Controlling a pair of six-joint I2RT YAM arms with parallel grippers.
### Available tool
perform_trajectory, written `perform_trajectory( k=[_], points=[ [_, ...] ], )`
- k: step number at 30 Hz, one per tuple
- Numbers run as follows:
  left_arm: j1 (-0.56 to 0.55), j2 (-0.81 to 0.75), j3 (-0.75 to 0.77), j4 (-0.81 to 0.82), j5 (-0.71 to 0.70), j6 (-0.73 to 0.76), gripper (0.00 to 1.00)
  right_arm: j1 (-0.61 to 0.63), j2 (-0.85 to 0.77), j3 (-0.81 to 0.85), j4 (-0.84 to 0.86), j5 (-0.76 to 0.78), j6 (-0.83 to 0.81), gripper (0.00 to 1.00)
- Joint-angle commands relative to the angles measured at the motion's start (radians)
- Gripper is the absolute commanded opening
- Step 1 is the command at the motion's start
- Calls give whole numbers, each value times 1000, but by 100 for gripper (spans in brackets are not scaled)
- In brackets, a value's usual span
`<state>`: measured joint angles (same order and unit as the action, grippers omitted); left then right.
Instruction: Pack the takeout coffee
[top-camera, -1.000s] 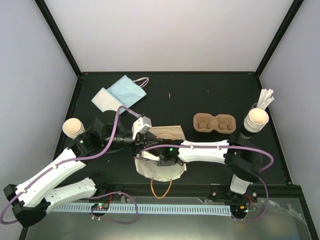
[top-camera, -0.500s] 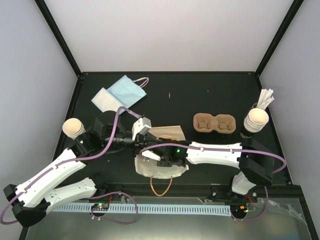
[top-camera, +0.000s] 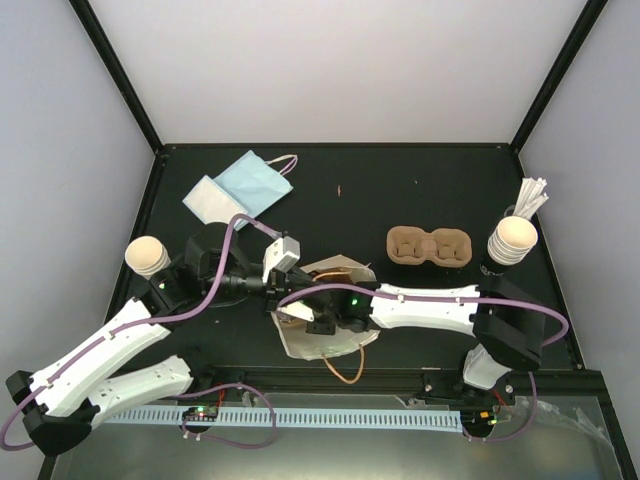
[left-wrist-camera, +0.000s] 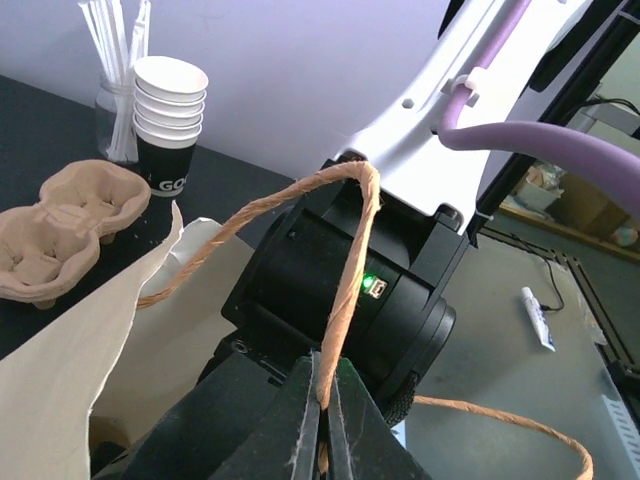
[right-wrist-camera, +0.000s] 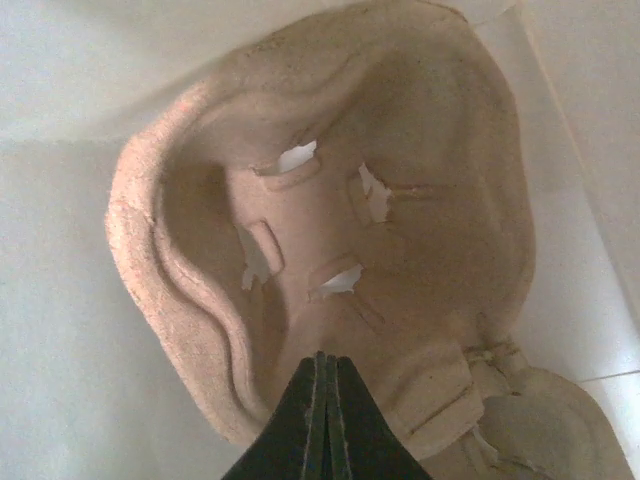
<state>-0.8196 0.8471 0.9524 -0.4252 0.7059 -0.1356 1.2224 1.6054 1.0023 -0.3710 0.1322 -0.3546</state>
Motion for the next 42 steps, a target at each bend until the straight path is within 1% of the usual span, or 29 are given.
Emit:
perform_trajectory(
  k=[1, 4, 7, 10, 14, 15, 19, 22, 24, 26, 27, 31, 34, 35, 38, 40, 42],
  points=[
    [-7, -6, -27, -7, 42, -6, 2, 2, 49, 51, 99, -23, 18, 1],
    [-6, -9, -24, -23, 34, -2, 2, 7, 70, 51, 73, 17, 13, 1],
    [-7, -17, -20, -30, 22, -4, 2, 9, 57, 21, 66, 53, 10, 1],
    [-6, -24, -13, -36, 0, -10, 8, 35, 49, -6, 50, 104, -4, 1],
    [-6, -32, 14, -86, -72, -17, 27, 78, 48, -28, 42, 147, 18, 1],
    [-6, -35, 24, -111, -103, -21, 34, 85, 49, -30, 45, 157, 25, 1],
    [-10, -36, 87, -258, -264, -39, 54, 104, 76, -15, 44, 206, 39, 1],
    [-17, -44, 119, -348, -315, -24, 65, 127, 105, 8, 45, 232, 39, 1],
    [-24, -59, 118, -377, -340, -6, 72, 140, 119, 23, 47, 245, 42, 1],
    [-26, -72, 122, -405, -374, 4, 81, 143, 129, 34, 46, 253, 45, 1],
    [-27, -75, 126, -413, -380, 7, 84, 143, 134, 38, 45, 257, 46, 1],
    [-45, -76, 149, -452, -399, 8, 88, 143, 157, 60, 31, 292, 46, 1],
    [-54, -58, 194, -512, -463, 14, 89, 143, 170, 78, 29, 311, 50, 1],
    [-54, -58, 212, -521, -498, 13, 90, 142, 174, 83, 29, 315, 53, 1],
    [-47, -57, 290, -545, -713, -57, 98, 142, 178, 86, 33, 327, 57, 1],
    [-33, -47, 348, -552, -776, -80, 99, 142, 177, 83, 35, 332, 58, 1],
    [-12, -34, 391, -548, -794, -96, 99, 143, 174, 80, 38, 333, 57, 1]
  ],
)
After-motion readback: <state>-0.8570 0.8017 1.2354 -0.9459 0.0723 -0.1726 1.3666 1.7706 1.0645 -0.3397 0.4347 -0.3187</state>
